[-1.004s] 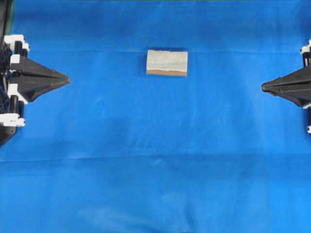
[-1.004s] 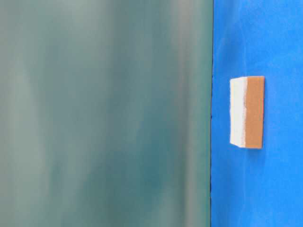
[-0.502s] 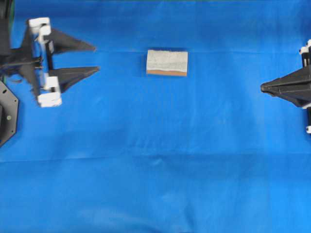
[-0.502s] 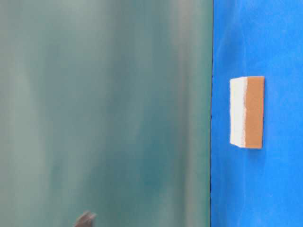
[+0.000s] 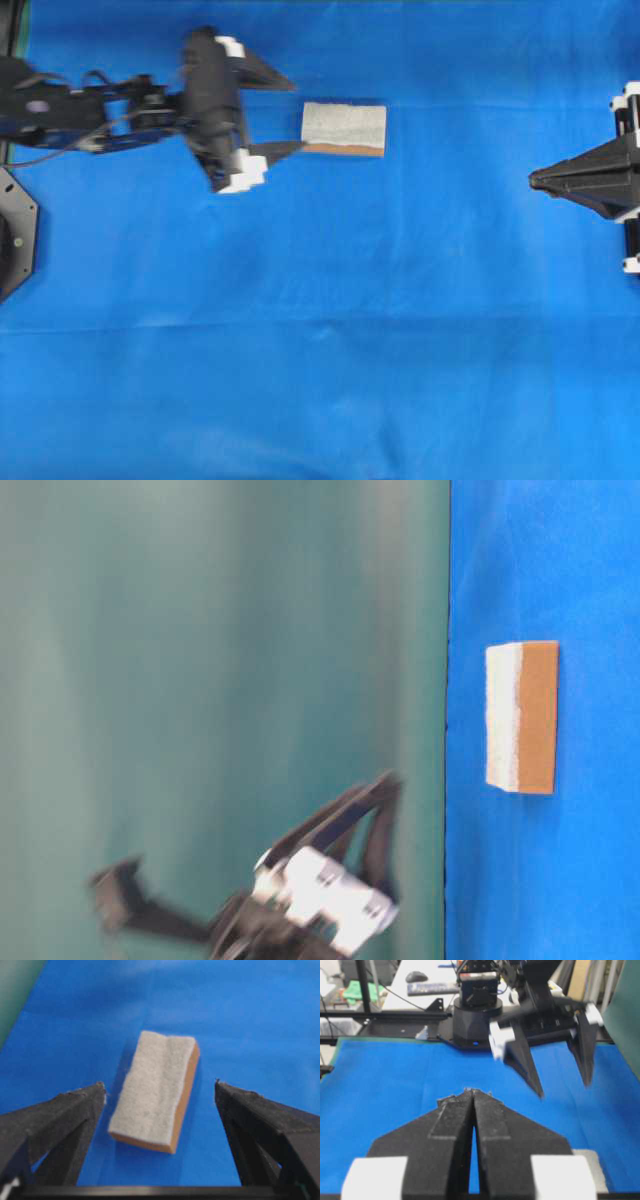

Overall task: Hand over the sponge with the left arm and wipe it with the right arm.
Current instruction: 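Close the left gripper on the sponge's left end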

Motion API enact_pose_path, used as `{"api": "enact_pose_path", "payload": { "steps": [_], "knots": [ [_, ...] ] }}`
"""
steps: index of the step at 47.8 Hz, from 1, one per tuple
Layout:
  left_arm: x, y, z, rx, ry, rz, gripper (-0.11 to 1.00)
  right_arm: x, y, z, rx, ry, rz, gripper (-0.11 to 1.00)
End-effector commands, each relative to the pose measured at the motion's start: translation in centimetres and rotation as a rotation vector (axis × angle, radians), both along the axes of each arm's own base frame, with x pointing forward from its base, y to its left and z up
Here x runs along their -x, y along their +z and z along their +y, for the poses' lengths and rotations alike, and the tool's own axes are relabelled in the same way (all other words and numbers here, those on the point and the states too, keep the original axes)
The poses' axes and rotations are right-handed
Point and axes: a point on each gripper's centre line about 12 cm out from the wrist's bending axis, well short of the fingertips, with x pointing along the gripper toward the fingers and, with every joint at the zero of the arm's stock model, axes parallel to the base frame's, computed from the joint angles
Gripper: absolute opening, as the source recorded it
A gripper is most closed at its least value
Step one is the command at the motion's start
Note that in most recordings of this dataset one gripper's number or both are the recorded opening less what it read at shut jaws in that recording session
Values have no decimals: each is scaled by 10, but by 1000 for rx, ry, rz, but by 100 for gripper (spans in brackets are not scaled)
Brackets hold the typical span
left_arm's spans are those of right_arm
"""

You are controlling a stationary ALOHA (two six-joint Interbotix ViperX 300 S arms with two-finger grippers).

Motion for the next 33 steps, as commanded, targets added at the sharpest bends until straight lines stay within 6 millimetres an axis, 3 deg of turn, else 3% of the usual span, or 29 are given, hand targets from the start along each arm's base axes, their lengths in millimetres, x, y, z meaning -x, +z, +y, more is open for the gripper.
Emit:
{"api": "enact_pose_path", "payload": {
  "steps": [1,13,33],
  "knots": [
    [-17,-5,12,-9,11,16,94,-3,8,-1,-3,-6,-15,0],
    [-46,-45,27,-10,7,125,94,-4,4,-5,-3,-25,9,0],
    [-51,-79,40,-8,17,199,94,-5,0,-7,-2,-33,23,0]
  ]
}}
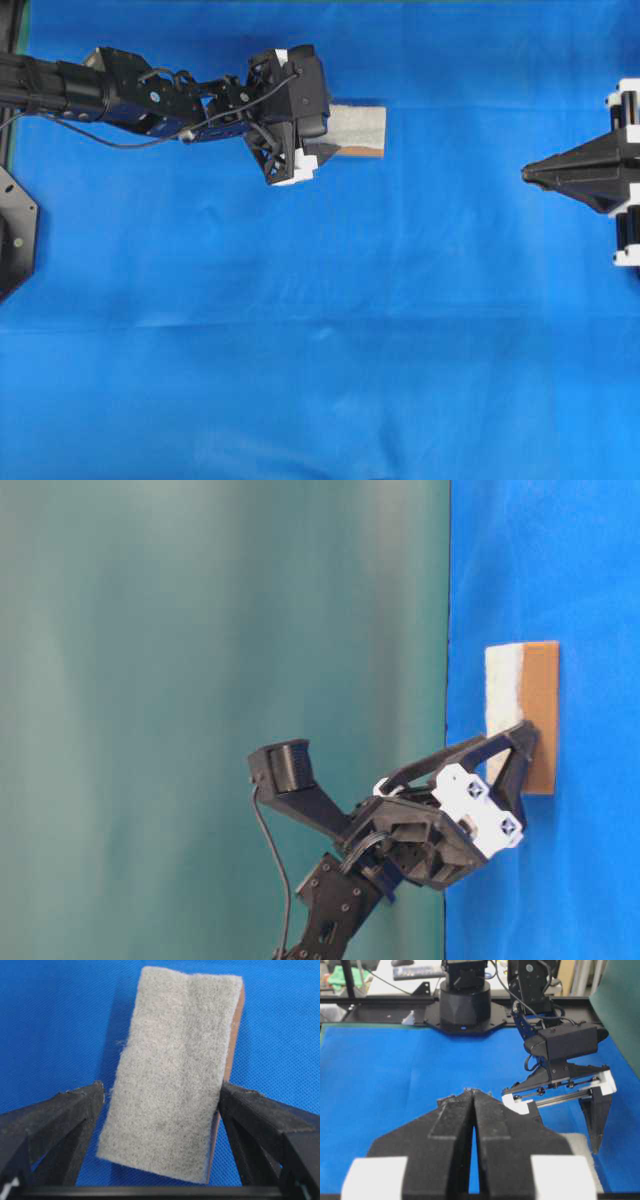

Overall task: Hand over the sponge with the left arm and wipe it with the right arm.
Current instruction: 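Close the left gripper on the sponge's left end, then lift the sponge with the left gripper and hold it toward center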

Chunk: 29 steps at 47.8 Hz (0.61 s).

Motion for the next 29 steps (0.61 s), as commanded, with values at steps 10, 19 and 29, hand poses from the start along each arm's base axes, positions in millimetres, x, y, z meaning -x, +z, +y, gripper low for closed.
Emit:
{"api": "enact_pose_path", "payload": {
  "steps": [10,19,29],
  "knots": [
    [-5,1,5,-6,4,-11,93,-4,5,-1,0,-2,-9,0],
    [-6,2,5,3,10,-12,86,-5,4,-1,0,-2,-5,0],
    [-7,6,4,17,22,-30,43,-5,3,-1,-2,-2,0,0]
  ]
}}
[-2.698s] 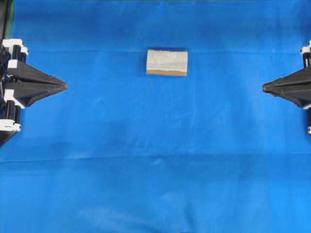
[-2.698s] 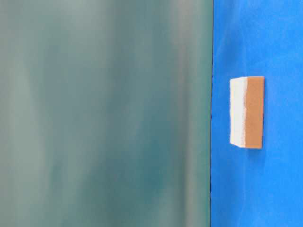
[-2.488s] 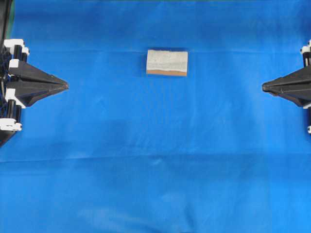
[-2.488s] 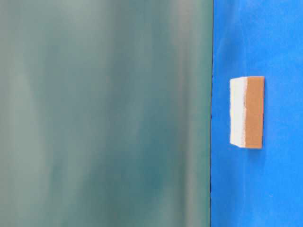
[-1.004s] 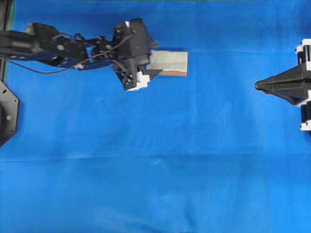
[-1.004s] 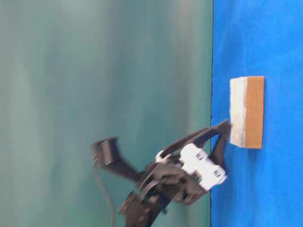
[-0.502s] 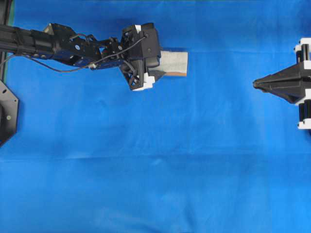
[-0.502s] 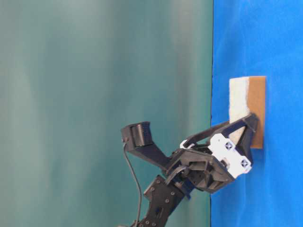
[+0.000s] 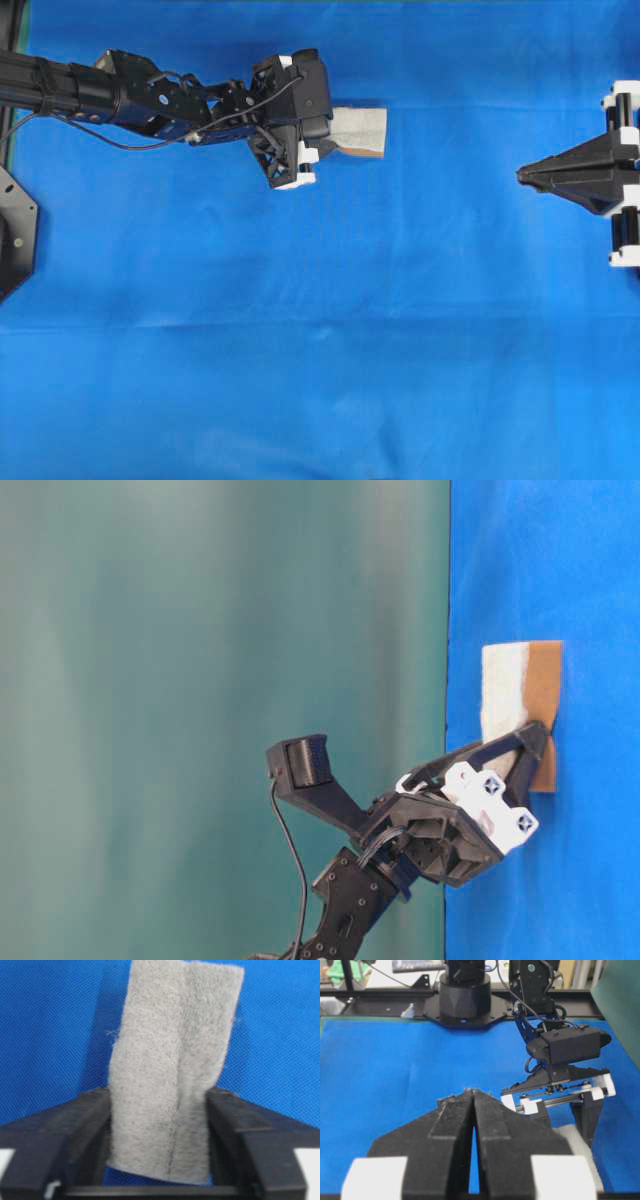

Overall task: Hand over the sponge with the left arm and wipe it with the right arm.
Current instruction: 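Lift the sponge with the left gripper and hold it toward center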

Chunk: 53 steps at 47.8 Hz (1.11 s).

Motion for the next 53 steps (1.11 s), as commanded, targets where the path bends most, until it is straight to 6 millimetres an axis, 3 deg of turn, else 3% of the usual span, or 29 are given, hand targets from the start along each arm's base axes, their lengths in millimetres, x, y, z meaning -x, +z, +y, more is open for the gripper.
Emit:
{"api": "enact_pose_path", "payload": {
  "steps": [1,11,18,24,39,46,53],
  "knots": [
    [-6,16,3,-14,1,-44,42,-2,7,0,-2,-2,-19,0],
    [-6,23,-1,4,7,-48,42,-4,5,-1,-3,-2,-8,0],
    [-4,44,-10,47,18,-56,42,-5,3,-1,-3,-2,0,0],
    [0,75,-23,73,10,-71,40,-5,4,-1,-3,-2,-2,0],
    [12,145,-81,116,-94,-138,40,-6,3,-3,-3,-11,3,0],
    [16,159,-110,199,-110,-176,40,-6,3,-3,-3,-14,3,0],
    [18,161,-133,246,-140,-181,40,-6,2,-4,-3,-19,7,0]
  ]
}}
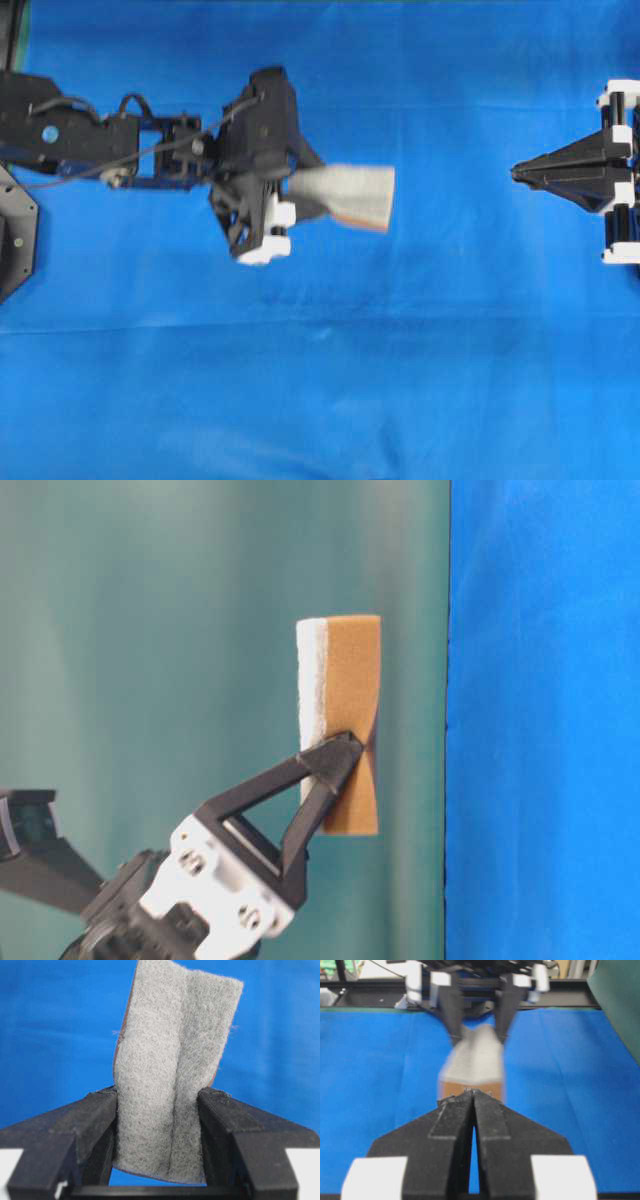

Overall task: Hand over the sponge with the left arm and wipe it with the right arm.
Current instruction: 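Lift the sponge with the left gripper and hold it toward center, then move the open right gripper to the sponge's free end and close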

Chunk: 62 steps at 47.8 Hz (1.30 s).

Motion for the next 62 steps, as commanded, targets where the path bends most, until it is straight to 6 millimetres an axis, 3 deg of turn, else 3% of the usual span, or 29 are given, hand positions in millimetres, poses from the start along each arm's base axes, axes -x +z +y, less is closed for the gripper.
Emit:
{"api": "enact_pose_path", "payload": {
  "steps": [1,7,20,38,47,50,53,62],
  "knots": [
    [1,12,-14,16,-25,-36,40,-3,8,-1,1,-5,-18,0],
    [0,12,-23,25,-43,-34,40,-5,7,-1,-2,-5,-12,0],
    [-2,11,-22,25,-42,-36,40,-16,14,-1,-59,-4,-13,0],
    [-1,8,-17,23,-29,-28,40,-61,19,20,-112,73,53,2],
    [-1,8,-16,20,-27,-26,40,-91,10,23,-128,74,151,55],
    [-1,8,-15,20,-26,-25,40,-102,8,23,-127,73,176,68],
    [-1,8,-14,20,-24,-23,40,-111,6,24,-130,72,190,73],
    [-1,8,-14,20,-24,-25,40,-132,2,24,-139,65,214,73]
  ]
}}
